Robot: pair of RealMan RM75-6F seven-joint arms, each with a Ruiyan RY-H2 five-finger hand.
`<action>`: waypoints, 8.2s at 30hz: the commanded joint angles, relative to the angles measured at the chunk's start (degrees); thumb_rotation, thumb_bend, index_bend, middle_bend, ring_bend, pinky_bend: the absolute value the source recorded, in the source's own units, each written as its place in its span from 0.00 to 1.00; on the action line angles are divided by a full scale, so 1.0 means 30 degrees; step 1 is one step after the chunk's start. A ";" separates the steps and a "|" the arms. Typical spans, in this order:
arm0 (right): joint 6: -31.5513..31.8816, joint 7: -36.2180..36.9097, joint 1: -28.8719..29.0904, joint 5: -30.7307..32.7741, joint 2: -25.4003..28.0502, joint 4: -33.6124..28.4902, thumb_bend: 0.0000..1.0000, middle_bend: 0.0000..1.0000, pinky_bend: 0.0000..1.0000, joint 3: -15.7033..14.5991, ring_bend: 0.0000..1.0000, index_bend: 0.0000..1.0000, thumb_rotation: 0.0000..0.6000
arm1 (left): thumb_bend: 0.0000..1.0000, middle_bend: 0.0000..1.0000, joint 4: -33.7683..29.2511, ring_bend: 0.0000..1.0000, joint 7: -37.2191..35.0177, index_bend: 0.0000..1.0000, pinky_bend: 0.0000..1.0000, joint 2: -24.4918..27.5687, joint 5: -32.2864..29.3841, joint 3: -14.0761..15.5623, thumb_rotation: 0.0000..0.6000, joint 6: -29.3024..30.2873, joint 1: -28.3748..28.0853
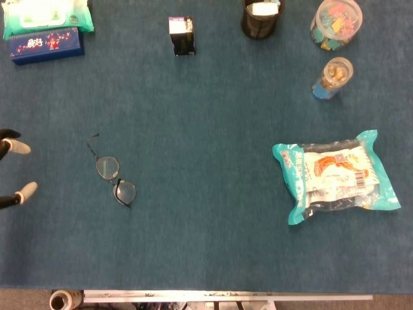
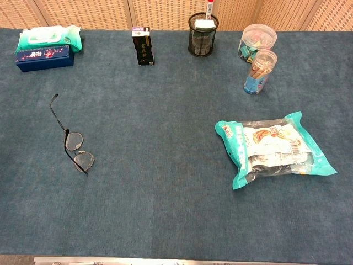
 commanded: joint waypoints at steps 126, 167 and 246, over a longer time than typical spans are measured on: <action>-0.1075 0.0221 0.0357 0.1437 -0.0218 0.0663 0.21 0.42 0.29 0.0538 0.29 0.53 1.00 | 0.00 0.00 0.4491 0.00 0.5228 0.00 0.08 -0.7832 -0.0864 -0.0948 1.00 -0.4914 -0.5024; -0.0998 0.0310 0.0346 0.1236 -0.0204 0.0573 0.21 0.42 0.29 0.0461 0.29 0.53 1.00 | 0.00 0.00 0.5749 0.00 0.3998 0.00 0.08 -0.8114 -0.0053 -0.0299 1.00 -0.3191 -0.5094; -0.1167 0.0280 0.0430 0.1252 -0.0211 0.0552 0.21 0.43 0.29 0.0389 0.29 0.53 1.00 | 0.00 0.18 1.5658 0.06 -0.2440 0.17 0.18 -1.1669 0.2020 0.0778 1.00 0.1308 -0.4373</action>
